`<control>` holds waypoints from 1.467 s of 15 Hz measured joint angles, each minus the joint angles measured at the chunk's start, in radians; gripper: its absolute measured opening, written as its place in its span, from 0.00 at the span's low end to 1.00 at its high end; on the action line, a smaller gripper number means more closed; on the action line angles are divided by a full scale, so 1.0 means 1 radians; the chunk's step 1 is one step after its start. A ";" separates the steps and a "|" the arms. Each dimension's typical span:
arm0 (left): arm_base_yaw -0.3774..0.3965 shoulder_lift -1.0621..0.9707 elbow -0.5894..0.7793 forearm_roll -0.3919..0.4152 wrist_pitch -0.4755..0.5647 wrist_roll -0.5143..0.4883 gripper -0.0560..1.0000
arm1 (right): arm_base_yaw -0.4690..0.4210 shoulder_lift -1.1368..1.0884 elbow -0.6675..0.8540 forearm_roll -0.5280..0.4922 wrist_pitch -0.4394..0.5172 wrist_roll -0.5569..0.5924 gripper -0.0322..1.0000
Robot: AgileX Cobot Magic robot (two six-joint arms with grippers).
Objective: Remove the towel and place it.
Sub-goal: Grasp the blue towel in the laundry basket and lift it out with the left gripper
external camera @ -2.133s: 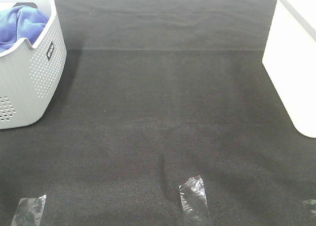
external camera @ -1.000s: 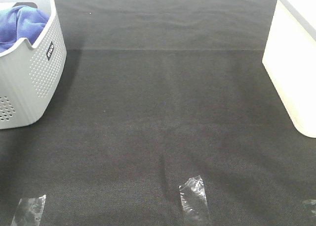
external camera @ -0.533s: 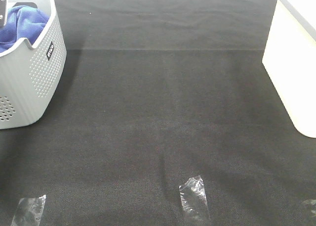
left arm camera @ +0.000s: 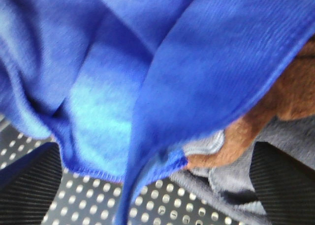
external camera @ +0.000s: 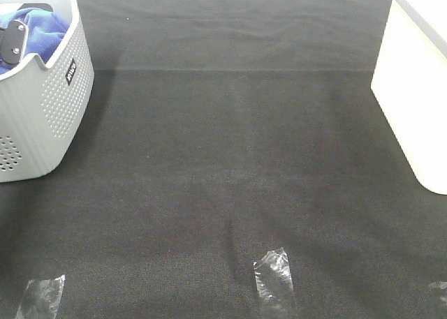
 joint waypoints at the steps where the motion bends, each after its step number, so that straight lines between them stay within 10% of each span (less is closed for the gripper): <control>1: 0.000 0.008 0.000 -0.007 -0.006 0.003 0.94 | 0.000 0.000 0.000 0.000 0.000 0.000 0.73; 4: 0.000 0.013 0.000 -0.016 -0.006 0.008 0.79 | 0.000 0.000 0.000 0.000 0.000 0.000 0.73; 9: 0.000 0.013 0.000 -0.017 -0.017 -0.031 0.25 | 0.000 0.000 0.000 0.000 0.000 0.000 0.73; 14: 0.000 0.011 0.000 0.000 -0.005 -0.041 0.06 | 0.000 0.000 0.000 0.000 0.000 0.000 0.73; 22: -0.011 -0.318 0.000 -0.052 0.013 -0.165 0.05 | 0.000 0.000 0.000 0.000 0.000 0.000 0.73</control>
